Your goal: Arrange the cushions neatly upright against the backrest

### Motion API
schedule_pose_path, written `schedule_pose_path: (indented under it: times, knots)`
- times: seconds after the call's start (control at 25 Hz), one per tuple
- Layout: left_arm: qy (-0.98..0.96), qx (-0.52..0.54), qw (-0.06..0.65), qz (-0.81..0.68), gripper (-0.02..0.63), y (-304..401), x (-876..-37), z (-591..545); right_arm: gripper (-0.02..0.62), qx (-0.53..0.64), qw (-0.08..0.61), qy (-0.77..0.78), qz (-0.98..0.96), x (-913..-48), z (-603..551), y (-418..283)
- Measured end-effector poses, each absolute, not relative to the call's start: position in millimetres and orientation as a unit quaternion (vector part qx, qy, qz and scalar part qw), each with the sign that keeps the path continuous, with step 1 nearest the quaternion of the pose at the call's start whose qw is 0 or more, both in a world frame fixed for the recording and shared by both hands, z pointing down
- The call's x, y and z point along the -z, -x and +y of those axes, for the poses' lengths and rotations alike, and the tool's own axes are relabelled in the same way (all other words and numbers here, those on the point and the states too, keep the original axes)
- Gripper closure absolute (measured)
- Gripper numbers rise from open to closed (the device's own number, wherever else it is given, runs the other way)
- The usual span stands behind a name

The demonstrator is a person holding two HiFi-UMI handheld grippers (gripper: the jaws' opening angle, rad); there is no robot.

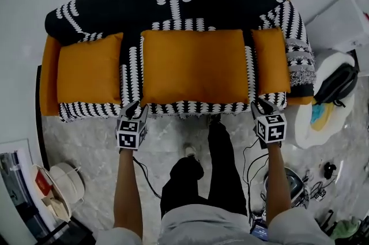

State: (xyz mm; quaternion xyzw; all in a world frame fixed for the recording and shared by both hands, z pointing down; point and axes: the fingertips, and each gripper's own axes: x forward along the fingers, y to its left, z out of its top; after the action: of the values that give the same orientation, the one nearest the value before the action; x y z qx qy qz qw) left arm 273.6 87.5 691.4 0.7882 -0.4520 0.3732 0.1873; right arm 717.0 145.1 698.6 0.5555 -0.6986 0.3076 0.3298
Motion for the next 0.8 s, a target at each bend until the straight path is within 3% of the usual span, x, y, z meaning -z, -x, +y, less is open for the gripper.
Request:
schedule_pose_path:
  times: [0.36,0.64,0.8]
  knots:
    - [-0.768,-0.41,0.218,-0.441,0.407,-264.5,-782.0,89.2,0.48,-0.338,0.384,-0.534,-0.673,-811.7,142.6,-733.6]
    - [-0.755,-0.4,0.222,-0.469,0.407,-262.0,-800.0,72.9,0.48,-0.365,0.394,-0.52,-0.665,-848.5,129.2,-736.5]
    - [-0.742,-0.417,0.233,-0.471,0.488,-257.3,-802.6,67.2,0.483,-0.372,0.409,-0.507,-0.661,-851.1,123.7,-733.4]
